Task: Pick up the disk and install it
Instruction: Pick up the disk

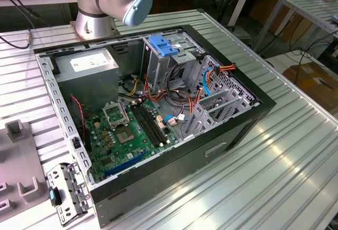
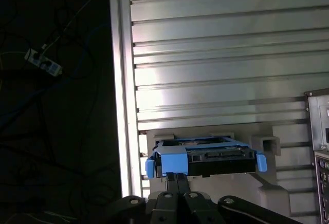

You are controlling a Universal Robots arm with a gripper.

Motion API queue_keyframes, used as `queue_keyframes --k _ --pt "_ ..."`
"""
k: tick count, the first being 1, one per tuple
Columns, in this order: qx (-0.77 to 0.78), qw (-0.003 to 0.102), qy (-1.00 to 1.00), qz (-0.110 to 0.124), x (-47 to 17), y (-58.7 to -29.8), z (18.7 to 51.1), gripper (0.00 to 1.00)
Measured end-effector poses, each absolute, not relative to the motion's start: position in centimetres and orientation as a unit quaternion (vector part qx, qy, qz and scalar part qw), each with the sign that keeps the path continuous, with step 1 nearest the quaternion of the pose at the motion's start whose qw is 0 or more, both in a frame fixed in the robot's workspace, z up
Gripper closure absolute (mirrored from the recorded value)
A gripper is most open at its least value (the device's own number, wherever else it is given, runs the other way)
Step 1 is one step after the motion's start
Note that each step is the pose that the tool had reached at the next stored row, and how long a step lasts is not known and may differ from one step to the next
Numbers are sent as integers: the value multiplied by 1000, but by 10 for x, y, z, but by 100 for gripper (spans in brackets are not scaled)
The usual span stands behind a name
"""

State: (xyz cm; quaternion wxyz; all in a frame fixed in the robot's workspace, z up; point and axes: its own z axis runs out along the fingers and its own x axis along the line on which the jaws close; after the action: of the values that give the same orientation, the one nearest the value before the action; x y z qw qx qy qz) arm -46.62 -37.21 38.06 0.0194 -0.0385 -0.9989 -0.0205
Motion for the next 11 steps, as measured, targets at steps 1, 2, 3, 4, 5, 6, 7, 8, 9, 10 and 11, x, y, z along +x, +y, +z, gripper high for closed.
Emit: queue_keyframes --k 1,2,3,4,5,6,7,8,9,10,11 --pt "-38 19 -999 -20 -466 -372 381 89" --pt "-36 19 -999 -20 -466 -372 381 89" --pt "-33 20 -999 -20 -466 -372 381 89" --pt "-28 20 -999 -20 -466 -372 381 89" --pt "-22 20 -999 -20 -466 -372 381 89" --pt "-10 20 -1000 -20 -466 -372 381 89" --pt "2 20 -1000 -20 -466 -372 381 89" --pt "20 21 -999 -19 -466 -372 381 89" --pt "28 21 -999 -19 -466 -372 381 89" --pt "38 21 -999 -19 -466 -372 381 89" --pt "48 21 -998 -19 -466 -372 381 89"
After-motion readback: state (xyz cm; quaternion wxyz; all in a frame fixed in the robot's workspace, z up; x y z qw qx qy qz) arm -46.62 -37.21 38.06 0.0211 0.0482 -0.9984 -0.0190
